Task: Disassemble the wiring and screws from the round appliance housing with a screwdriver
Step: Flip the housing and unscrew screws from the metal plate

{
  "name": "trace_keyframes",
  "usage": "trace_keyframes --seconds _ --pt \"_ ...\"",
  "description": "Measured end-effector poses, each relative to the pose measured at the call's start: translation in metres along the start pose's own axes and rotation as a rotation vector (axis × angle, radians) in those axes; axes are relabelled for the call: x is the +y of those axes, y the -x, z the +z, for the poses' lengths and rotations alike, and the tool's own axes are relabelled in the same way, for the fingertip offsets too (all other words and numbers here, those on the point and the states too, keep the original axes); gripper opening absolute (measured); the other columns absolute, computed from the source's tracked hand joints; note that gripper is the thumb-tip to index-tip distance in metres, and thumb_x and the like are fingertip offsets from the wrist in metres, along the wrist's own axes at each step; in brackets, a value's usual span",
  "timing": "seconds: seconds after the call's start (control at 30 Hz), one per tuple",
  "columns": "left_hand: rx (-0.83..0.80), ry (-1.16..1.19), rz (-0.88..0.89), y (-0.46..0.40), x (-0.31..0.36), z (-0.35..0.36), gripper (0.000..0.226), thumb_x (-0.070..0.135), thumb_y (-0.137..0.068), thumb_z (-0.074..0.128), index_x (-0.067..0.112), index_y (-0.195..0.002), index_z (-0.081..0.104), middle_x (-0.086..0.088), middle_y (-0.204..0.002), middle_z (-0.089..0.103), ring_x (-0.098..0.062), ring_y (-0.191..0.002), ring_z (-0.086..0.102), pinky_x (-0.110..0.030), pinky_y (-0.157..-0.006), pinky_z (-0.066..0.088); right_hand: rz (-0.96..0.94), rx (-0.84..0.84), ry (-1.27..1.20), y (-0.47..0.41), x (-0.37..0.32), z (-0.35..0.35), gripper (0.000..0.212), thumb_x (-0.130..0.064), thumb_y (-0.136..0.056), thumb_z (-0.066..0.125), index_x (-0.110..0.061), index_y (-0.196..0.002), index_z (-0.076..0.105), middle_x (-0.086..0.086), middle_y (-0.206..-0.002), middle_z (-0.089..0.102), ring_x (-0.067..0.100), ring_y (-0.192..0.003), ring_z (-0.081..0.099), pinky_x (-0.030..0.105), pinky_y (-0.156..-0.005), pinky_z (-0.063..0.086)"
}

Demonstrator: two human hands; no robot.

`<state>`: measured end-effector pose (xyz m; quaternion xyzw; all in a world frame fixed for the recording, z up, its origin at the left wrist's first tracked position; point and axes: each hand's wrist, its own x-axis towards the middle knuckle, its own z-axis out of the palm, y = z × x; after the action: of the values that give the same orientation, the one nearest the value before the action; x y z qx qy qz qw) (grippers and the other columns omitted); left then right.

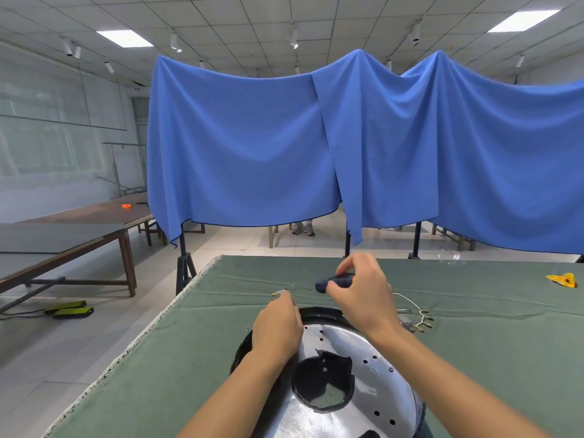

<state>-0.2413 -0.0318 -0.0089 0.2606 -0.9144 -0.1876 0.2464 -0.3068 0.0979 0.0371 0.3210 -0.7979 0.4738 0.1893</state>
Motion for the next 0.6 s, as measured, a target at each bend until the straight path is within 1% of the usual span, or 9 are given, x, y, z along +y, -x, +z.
trace_keyframes --seconds 0.1,0.13,0.2,0.23,0.37,0.47,0.5,0.53,0.6 --pt "0.027 0.052 -0.035 -0.002 0.0 -0.002 0.017 0.022 -0.097 0.04 0.01 -0.097 0.052 -0.008 -0.101 0.061 -0.028 -0.094 0.055 -0.036 -0.076 0.043 -0.005 -0.038 0.015 0.011 0.007 0.009 0.029 -0.019 -0.076 0.07 -0.03 -0.075 0.043 -0.014 -0.087 0.044 -0.002 -0.071 0.051 0.01 -0.053 0.031" --pt "0.033 0.06 -0.03 -0.002 0.001 -0.002 0.016 0.021 -0.095 0.042 0.01 -0.094 0.054 -0.008 -0.101 0.06 -0.027 -0.095 0.054 -0.036 -0.077 0.043 -0.011 -0.055 0.025 0.014 0.008 0.012 0.029 -0.019 -0.076 0.069 -0.03 -0.075 0.042 -0.013 -0.088 0.044 0.001 -0.072 0.051 0.011 -0.054 0.032" --pt "0.048 0.057 0.004 -0.002 0.001 -0.002 0.015 0.02 -0.092 0.046 0.012 -0.09 0.058 -0.006 -0.101 0.057 -0.024 -0.098 0.051 -0.035 -0.08 0.043 -0.027 -0.084 0.049 0.02 0.01 0.018 0.026 -0.017 -0.076 0.067 -0.028 -0.078 0.043 -0.01 -0.09 0.043 0.01 -0.072 0.052 0.021 -0.058 0.039" --pt "0.065 0.048 0.02 -0.002 0.001 -0.002 0.015 0.02 -0.092 0.047 0.012 -0.091 0.06 -0.004 -0.101 0.055 -0.022 -0.1 0.049 -0.034 -0.083 0.043 -0.037 -0.093 0.059 0.023 0.01 0.02 0.024 -0.016 -0.076 0.066 -0.025 -0.079 0.044 -0.009 -0.091 0.042 0.015 -0.072 0.052 0.023 -0.058 0.039" --pt "0.202 0.047 0.029 -0.003 0.002 -0.006 0.018 0.022 -0.091 0.049 0.013 -0.093 0.064 -0.002 -0.098 0.055 -0.019 -0.1 0.046 -0.033 -0.087 0.041 -0.092 -0.145 0.14 0.029 0.009 0.026 0.023 -0.018 -0.076 0.063 -0.024 -0.083 0.042 -0.007 -0.091 0.04 0.015 -0.065 0.046 0.015 -0.051 0.035" --pt "0.216 0.23 -0.003 -0.002 0.003 -0.009 0.011 0.017 -0.091 0.05 0.011 -0.088 0.06 -0.003 -0.088 0.061 -0.021 -0.087 0.054 -0.037 -0.077 0.046 -0.133 -0.229 0.186 0.032 0.009 0.026 0.023 -0.022 -0.078 0.061 -0.025 -0.095 0.046 -0.007 -0.099 0.043 0.019 -0.072 0.05 0.018 -0.054 0.035" --pt "0.201 0.281 -0.006 -0.002 0.004 -0.009 0.008 0.014 -0.09 0.051 0.011 -0.086 0.057 -0.004 -0.083 0.062 -0.022 -0.081 0.056 -0.037 -0.072 0.047 -0.137 -0.277 0.207 0.034 0.01 0.026 0.028 -0.023 -0.079 0.061 -0.025 -0.103 0.047 -0.006 -0.104 0.045 0.021 -0.079 0.054 0.019 -0.058 0.036" --pt "0.189 0.315 0.003 -0.001 0.005 -0.009 0.005 0.012 -0.089 0.052 0.012 -0.085 0.055 -0.004 -0.079 0.061 -0.022 -0.075 0.056 -0.036 -0.068 0.047 -0.14 -0.328 0.231 0.037 0.01 0.027 0.033 -0.024 -0.079 0.06 -0.025 -0.109 0.047 -0.005 -0.108 0.046 0.023 -0.086 0.056 0.026 -0.065 0.04" --pt "0.19 0.362 0.023 0.001 0.006 -0.009 0.007 0.009 -0.087 0.053 0.014 -0.081 0.053 0.0 -0.07 0.058 -0.016 -0.066 0.053 -0.029 -0.059 0.044 -0.137 -0.409 0.269 0.04 0.011 0.028 0.038 -0.025 -0.079 0.059 -0.026 -0.115 0.046 -0.003 -0.111 0.047 0.026 -0.094 0.057 0.033 -0.075 0.045"
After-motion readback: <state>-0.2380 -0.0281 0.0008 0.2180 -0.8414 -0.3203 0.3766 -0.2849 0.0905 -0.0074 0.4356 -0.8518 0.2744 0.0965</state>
